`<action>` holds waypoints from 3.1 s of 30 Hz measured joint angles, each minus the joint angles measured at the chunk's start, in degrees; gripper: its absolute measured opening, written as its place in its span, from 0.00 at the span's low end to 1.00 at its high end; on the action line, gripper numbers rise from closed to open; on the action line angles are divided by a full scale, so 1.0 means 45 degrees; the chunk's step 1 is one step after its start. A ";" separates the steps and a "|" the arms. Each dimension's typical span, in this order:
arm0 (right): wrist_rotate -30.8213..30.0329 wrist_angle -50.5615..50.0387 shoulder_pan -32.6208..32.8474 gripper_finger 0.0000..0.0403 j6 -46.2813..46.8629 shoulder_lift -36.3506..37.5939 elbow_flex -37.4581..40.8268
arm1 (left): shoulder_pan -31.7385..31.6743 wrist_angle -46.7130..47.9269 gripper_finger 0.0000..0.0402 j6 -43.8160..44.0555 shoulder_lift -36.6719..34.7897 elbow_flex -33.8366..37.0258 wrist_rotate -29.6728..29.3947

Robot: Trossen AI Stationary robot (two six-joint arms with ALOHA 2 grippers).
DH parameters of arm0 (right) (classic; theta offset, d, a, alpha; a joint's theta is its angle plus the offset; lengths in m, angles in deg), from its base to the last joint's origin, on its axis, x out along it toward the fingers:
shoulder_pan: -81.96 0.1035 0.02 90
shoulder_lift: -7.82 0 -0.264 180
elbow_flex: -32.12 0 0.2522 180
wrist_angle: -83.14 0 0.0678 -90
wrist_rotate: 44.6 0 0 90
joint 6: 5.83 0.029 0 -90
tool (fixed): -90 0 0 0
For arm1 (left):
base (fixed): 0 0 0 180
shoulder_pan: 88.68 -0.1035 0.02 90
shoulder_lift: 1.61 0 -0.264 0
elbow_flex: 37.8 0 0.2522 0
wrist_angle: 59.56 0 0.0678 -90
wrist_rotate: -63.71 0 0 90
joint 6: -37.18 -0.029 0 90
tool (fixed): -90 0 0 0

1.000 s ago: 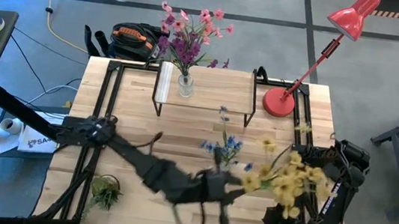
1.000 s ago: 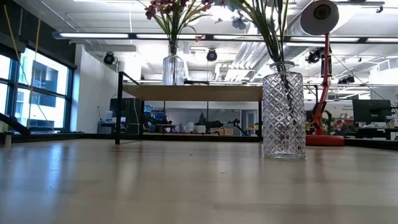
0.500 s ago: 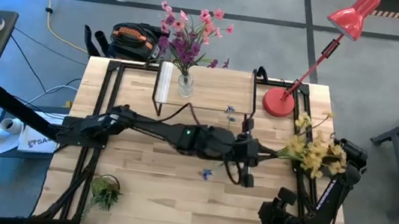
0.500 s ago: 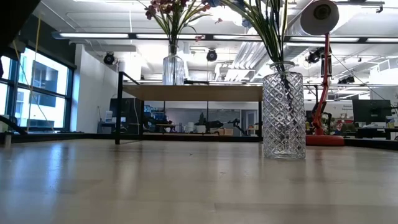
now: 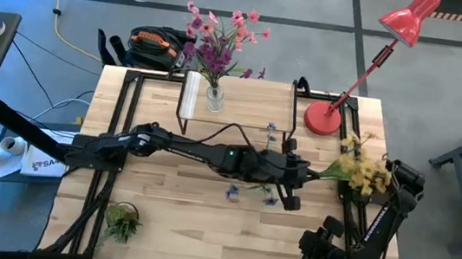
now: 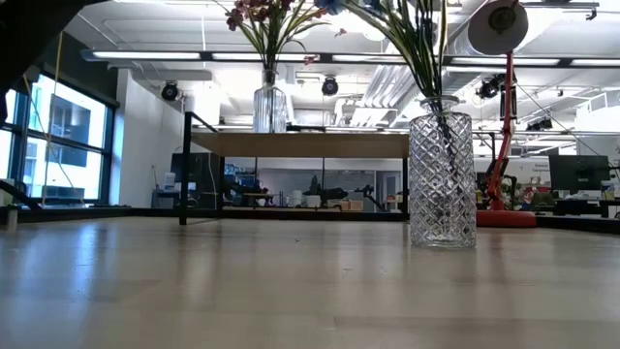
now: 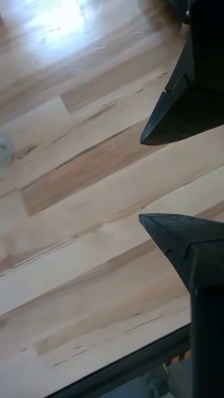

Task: Pick and place flowers into a vace then onto a shelf
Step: Put the yellow flowers into the transparent vase

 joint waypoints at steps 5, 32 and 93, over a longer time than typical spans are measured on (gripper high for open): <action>-0.0025 0.0000 0.0136 0.45 0.0041 0.0000 0.0000 | 0.0504 -0.0809 0.12 -0.0539 -0.0088 0.0015 -0.0335; -0.1593 0.1585 0.0890 0.32 -0.0962 0.0005 -0.0005 | 0.7005 -0.1588 0.14 -0.2081 -0.2334 -0.0130 -0.9415; -0.7787 1.0734 -0.1198 0.70 -0.9223 0.3173 -0.0029 | 0.6590 0.2425 0.13 0.3435 -0.0134 -0.0116 -1.1175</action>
